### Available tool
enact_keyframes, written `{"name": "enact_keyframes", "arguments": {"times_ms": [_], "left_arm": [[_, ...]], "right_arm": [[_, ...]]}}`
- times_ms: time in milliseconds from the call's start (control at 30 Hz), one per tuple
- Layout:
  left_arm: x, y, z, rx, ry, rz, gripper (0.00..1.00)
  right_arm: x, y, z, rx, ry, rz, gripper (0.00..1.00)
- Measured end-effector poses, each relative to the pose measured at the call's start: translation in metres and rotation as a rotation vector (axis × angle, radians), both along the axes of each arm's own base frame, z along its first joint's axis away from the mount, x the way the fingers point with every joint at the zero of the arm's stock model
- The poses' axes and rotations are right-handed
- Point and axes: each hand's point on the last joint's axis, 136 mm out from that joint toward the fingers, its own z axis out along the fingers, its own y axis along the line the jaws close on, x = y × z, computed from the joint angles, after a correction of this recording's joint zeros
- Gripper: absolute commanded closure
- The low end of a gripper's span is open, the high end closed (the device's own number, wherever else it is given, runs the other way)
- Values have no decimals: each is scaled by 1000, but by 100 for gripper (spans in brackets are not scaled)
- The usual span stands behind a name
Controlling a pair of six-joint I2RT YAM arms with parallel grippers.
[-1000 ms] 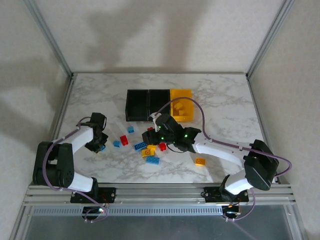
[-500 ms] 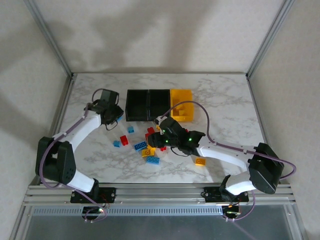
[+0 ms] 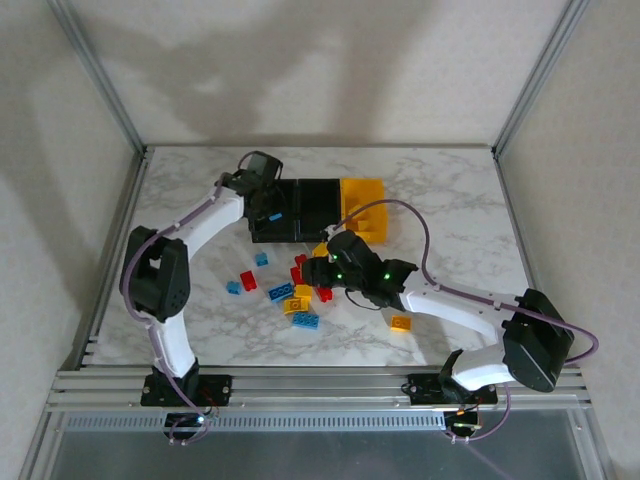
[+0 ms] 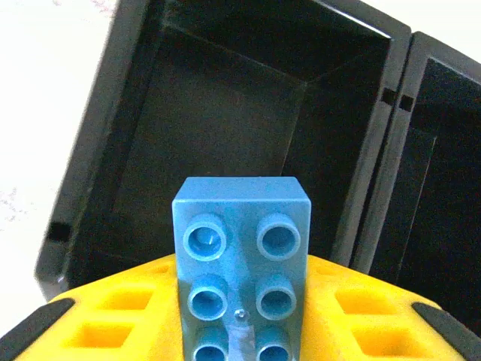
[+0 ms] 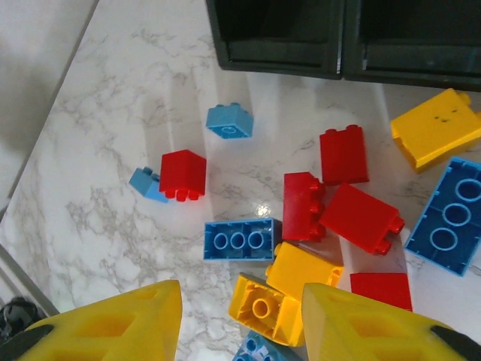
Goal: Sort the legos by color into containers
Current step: Place the lego in the container.
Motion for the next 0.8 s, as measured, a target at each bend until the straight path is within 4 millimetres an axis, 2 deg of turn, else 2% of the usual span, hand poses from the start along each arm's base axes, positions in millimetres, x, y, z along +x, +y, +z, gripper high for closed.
{"name": "enact_keyframes", "arguments": {"times_ms": [200,533,800], "left_arm": [[15,-3,-8,61,10,-13,63],[11,4,-39,124,82,-8,57],[13,6,-37,135,77,-1,55]], "right_arm": [[1,-4,2,7,-1,-24,54],[3,-13,11,17,-20,-45,54],[4,-17,14,16,-28,-62,53]]}}
